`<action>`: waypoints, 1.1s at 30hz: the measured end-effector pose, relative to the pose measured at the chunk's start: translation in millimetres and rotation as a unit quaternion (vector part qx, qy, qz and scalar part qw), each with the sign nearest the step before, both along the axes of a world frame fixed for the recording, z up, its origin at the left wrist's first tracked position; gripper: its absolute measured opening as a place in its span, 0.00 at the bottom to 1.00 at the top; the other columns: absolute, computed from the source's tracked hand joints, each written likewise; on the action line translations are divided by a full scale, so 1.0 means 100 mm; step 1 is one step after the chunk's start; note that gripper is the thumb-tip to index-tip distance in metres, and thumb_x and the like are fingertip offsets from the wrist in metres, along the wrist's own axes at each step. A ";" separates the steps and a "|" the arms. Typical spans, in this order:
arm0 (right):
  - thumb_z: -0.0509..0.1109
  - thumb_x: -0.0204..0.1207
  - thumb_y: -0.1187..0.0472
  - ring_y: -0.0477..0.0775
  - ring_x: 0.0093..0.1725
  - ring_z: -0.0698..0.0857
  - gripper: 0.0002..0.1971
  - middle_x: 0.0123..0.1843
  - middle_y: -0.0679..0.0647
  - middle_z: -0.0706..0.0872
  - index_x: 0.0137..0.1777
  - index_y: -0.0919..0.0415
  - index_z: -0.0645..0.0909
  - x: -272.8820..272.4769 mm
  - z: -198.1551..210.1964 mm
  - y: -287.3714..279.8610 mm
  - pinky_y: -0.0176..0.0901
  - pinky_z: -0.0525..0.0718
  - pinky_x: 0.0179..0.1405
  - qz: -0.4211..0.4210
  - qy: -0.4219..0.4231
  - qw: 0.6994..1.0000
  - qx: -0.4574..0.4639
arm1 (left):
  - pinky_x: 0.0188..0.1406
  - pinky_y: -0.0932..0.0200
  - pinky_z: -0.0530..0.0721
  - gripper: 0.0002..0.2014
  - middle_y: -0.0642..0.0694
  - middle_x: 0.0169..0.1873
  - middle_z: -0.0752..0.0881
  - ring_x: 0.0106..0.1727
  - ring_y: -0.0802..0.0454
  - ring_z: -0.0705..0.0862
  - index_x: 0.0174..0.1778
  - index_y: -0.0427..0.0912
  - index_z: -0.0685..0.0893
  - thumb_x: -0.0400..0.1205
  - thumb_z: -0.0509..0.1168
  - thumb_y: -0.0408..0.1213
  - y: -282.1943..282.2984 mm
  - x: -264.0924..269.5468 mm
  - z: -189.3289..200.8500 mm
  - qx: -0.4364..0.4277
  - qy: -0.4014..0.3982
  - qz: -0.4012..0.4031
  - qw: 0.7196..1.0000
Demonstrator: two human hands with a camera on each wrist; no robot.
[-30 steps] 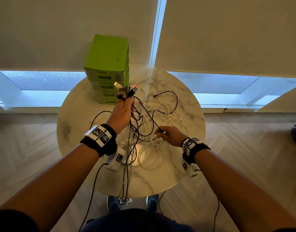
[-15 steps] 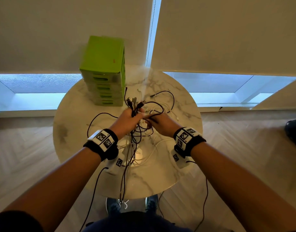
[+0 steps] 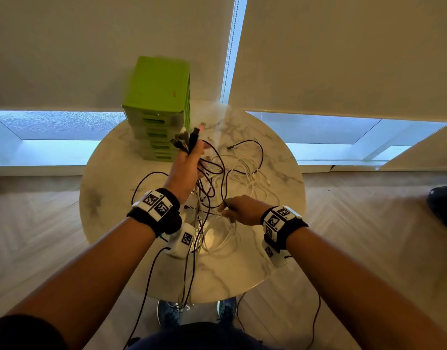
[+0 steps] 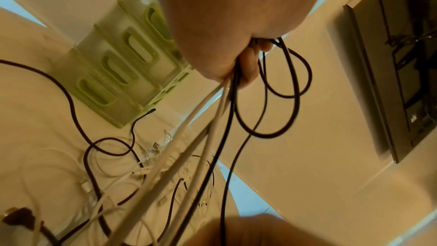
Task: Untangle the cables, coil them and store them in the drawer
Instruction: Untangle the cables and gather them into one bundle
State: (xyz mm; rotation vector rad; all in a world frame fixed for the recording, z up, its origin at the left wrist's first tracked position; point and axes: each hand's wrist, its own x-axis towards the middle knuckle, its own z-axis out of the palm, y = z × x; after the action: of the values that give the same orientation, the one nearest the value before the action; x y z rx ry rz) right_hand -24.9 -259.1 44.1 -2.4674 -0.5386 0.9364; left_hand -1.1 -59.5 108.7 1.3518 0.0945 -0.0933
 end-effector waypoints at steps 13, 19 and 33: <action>0.63 0.89 0.52 0.46 0.40 0.89 0.13 0.37 0.44 0.89 0.63 0.56 0.87 0.05 0.07 -0.27 0.30 0.80 0.45 -0.074 -0.100 0.991 0.049 | 0.35 0.69 0.75 0.17 0.57 0.36 0.78 0.30 0.70 0.77 0.69 0.49 0.82 0.90 0.62 0.54 0.18 -0.07 -0.06 0.212 -0.023 -0.092 0.973; 0.64 0.88 0.53 0.40 0.36 0.87 0.11 0.36 0.44 0.89 0.54 0.54 0.87 0.19 0.35 -0.10 0.32 0.80 0.43 -0.053 -0.146 0.983 0.099 | 0.41 0.67 0.78 0.16 0.54 0.45 0.89 0.46 0.58 0.86 0.64 0.57 0.87 0.84 0.69 0.57 0.03 -0.20 -0.23 0.399 -0.025 -0.207 0.893; 0.62 0.89 0.53 0.42 0.39 0.85 0.12 0.47 0.49 0.91 0.57 0.58 0.85 -0.11 -0.20 -0.38 0.40 0.82 0.46 -0.055 0.020 0.998 0.012 | 0.28 0.52 0.63 0.12 0.52 0.24 0.66 0.25 0.53 0.64 0.49 0.40 0.83 0.91 0.61 0.44 0.13 -0.04 0.09 0.157 0.013 -0.069 0.985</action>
State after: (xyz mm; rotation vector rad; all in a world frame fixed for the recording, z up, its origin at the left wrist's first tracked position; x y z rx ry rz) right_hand -35.9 -297.1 23.7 -2.4256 -0.3943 0.9283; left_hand -5.3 -46.5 117.8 1.6727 0.0380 -0.2208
